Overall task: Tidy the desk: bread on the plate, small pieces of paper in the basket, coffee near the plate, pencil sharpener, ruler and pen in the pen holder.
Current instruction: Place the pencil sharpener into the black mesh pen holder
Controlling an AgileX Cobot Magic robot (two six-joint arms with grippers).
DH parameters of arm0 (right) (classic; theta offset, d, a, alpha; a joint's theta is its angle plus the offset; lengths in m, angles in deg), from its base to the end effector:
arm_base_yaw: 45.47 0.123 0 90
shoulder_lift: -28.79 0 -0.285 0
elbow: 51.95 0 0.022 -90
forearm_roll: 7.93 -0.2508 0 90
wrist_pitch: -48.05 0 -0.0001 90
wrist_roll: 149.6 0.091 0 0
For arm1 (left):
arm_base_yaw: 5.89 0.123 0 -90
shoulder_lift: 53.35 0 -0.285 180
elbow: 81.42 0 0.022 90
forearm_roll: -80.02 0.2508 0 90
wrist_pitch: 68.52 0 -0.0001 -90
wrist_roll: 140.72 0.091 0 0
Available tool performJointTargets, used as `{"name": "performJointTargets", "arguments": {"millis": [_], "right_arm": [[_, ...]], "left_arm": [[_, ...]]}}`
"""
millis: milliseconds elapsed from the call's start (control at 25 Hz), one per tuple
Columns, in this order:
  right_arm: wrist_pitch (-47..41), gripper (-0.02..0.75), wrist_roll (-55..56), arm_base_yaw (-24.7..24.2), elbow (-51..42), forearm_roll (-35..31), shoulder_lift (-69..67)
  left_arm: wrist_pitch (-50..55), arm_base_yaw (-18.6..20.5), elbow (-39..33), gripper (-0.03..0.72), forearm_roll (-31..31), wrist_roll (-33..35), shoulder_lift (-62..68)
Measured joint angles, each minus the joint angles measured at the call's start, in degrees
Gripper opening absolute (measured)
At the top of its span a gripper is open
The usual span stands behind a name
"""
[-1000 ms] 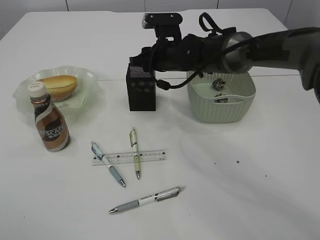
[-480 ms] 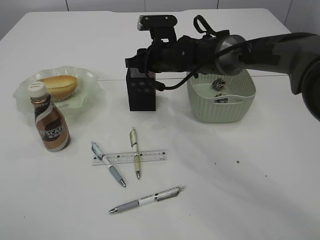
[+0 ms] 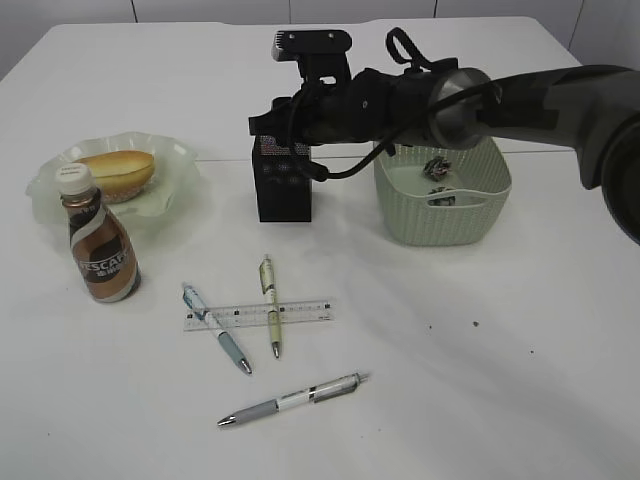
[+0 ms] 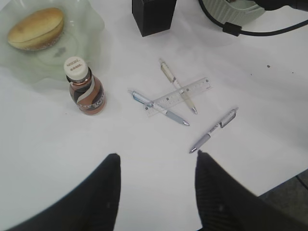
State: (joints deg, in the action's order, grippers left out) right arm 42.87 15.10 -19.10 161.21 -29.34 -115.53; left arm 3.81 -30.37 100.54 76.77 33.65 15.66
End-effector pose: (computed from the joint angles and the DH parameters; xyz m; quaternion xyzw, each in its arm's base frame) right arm 0.4959 0.2493 0.1793 -0.1583 0.8330 0.1613 0.5050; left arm 0.1612 -0.0788 0.4381 0.1548 0.9246 -0.1175 0.3277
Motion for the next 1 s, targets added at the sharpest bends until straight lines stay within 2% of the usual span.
{"name": "performJointTargets", "arguments": {"millis": [160, 480, 1000], "right_arm": [[-0.02, 0.297, 0.0, 0.0, 0.0, -0.1, 0.0], [-0.62, 0.366, 0.0, 0.0, 0.0, -0.1, 0.0], [-7.48, 0.399, 0.0, 0.0, 0.12, -1.38, 0.25]], "left_arm": [[0.0, 0.0, 0.0, 0.37, 0.0, 0.0, 0.0], [0.0, 0.0, 0.0, 0.37, 0.0, 0.0, 0.0], [0.0, 0.0, 0.0, 0.37, 0.0, 0.0, 0.0]]}}
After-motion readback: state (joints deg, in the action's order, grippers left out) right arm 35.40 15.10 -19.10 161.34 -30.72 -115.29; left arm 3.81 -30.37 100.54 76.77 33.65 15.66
